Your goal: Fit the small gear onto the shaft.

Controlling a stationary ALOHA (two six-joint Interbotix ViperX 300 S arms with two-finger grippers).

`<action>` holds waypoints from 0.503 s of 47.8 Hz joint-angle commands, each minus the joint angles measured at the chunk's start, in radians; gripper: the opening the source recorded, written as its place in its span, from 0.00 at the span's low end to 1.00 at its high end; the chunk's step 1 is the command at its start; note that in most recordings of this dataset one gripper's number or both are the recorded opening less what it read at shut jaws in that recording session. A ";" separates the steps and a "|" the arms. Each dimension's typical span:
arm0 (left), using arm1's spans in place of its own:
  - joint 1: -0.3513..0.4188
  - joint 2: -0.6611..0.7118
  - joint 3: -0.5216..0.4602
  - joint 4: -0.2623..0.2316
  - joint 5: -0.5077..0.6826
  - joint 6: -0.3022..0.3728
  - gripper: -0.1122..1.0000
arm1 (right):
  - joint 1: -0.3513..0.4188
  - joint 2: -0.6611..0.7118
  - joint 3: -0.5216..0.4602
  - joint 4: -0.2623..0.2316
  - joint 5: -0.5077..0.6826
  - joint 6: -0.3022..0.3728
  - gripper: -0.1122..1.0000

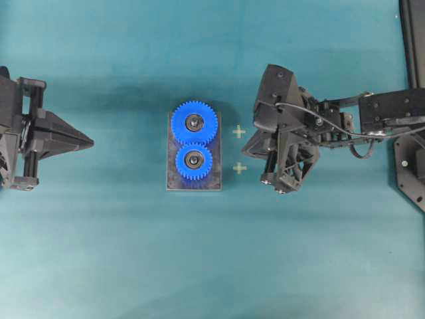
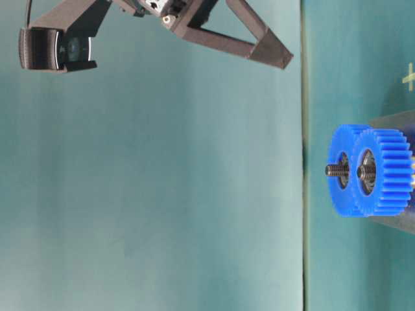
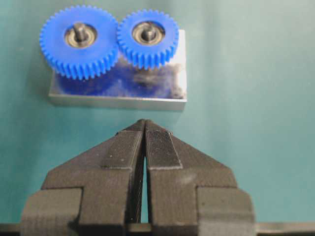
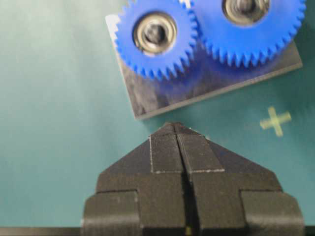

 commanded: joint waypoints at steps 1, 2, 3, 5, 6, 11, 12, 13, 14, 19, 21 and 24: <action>0.000 0.000 -0.015 0.003 -0.009 -0.002 0.10 | 0.003 -0.002 -0.006 -0.002 -0.031 0.003 0.08; 0.000 0.000 -0.015 0.003 -0.009 -0.002 0.10 | 0.003 0.000 -0.005 -0.002 -0.032 0.003 0.08; 0.000 0.000 -0.015 0.003 -0.009 -0.002 0.10 | 0.003 0.002 -0.003 -0.002 -0.035 0.003 0.08; 0.000 0.000 -0.015 0.003 -0.011 -0.002 0.10 | 0.003 0.003 -0.002 -0.002 -0.038 0.003 0.08; 0.000 0.000 -0.015 0.003 -0.014 -0.002 0.10 | 0.003 0.005 0.000 -0.002 -0.040 0.003 0.08; 0.000 0.000 -0.014 0.003 -0.021 0.002 0.10 | 0.002 0.011 0.003 -0.002 -0.040 0.003 0.08; 0.000 0.000 -0.014 0.003 -0.021 0.002 0.10 | 0.000 0.011 0.003 -0.002 -0.040 0.002 0.08; 0.000 0.000 -0.014 0.002 -0.021 0.002 0.10 | 0.000 0.012 0.003 -0.002 -0.040 0.003 0.08; 0.000 0.002 -0.012 0.003 -0.021 0.002 0.10 | 0.000 0.012 0.003 -0.002 -0.040 0.003 0.08; 0.000 0.002 -0.011 0.003 -0.021 0.000 0.10 | 0.000 0.015 0.003 -0.002 -0.040 0.003 0.08; 0.000 0.003 -0.011 0.003 -0.021 0.000 0.10 | -0.002 0.015 0.003 -0.002 -0.040 0.003 0.08; 0.000 0.003 -0.011 0.003 -0.021 0.000 0.10 | -0.002 0.015 0.003 -0.002 -0.040 0.002 0.08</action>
